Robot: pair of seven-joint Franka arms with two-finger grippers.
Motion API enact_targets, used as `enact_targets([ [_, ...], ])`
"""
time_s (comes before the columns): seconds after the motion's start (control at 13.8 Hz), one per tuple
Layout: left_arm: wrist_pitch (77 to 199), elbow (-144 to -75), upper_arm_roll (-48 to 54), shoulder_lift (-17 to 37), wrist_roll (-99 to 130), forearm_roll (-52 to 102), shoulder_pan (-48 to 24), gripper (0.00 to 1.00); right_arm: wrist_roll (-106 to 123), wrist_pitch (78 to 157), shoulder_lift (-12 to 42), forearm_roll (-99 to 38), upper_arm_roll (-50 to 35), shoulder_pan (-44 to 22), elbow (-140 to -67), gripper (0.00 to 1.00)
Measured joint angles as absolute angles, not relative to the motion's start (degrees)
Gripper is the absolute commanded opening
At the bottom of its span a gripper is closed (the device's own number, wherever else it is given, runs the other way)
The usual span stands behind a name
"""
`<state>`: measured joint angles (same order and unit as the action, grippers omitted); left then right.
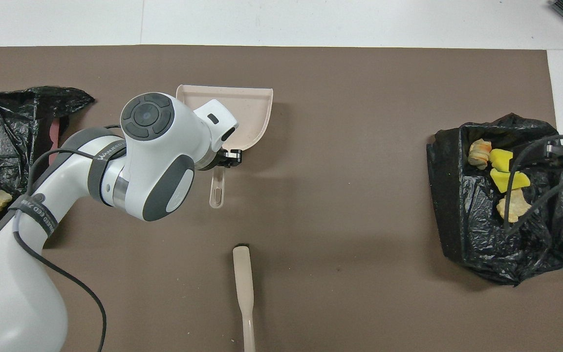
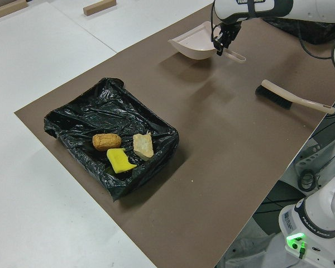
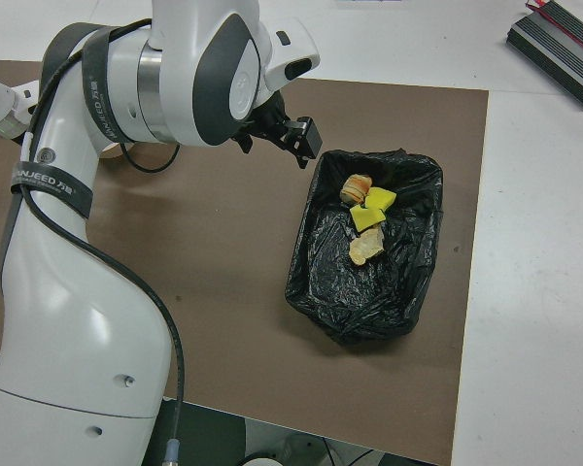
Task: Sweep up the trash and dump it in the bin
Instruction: 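Lower the dustpan onto the table and release it with the left gripper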
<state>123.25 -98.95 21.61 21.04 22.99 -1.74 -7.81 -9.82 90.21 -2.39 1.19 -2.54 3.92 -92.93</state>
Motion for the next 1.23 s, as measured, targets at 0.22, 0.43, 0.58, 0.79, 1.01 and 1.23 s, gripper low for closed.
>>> enact_targets([
  [0.22,123.2,-97.1,21.8,25.1,26.5,-1.4,-9.4,0.00,-9.8,90.2,-2.4,1.3,-2.4,4.0,-92.9,1.00],
  [0.43,123.2,-94.9,21.9,27.9,30.3,-1.4,-10.3,0.63,-8.7,90.2,-2.2,1.3,-2.3,4.1,-93.1,1.00],
  [0.58,122.8,-94.5,21.9,28.0,30.5,-1.4,-10.3,1.00,-7.9,90.2,-0.9,1.3,-2.3,4.2,-93.2,1.00],
  [0.79,121.4,-94.1,21.6,27.6,30.5,-1.4,-10.3,1.00,-7.6,90.3,0.7,1.3,-2.3,4.2,-93.2,1.00],
  [1.01,117.2,-93.6,18.7,24.4,27.7,-1.6,-10.3,1.00,-7.6,88.4,0.9,1.2,-2.3,4.1,-92.1,1.00],
  [1.23,109.9,-93.8,12.8,18.3,16.1,-1.5,-10.1,1.00,-7.6,87.4,1.3,1.2,-2.4,4.0,-90.4,1.00],
])
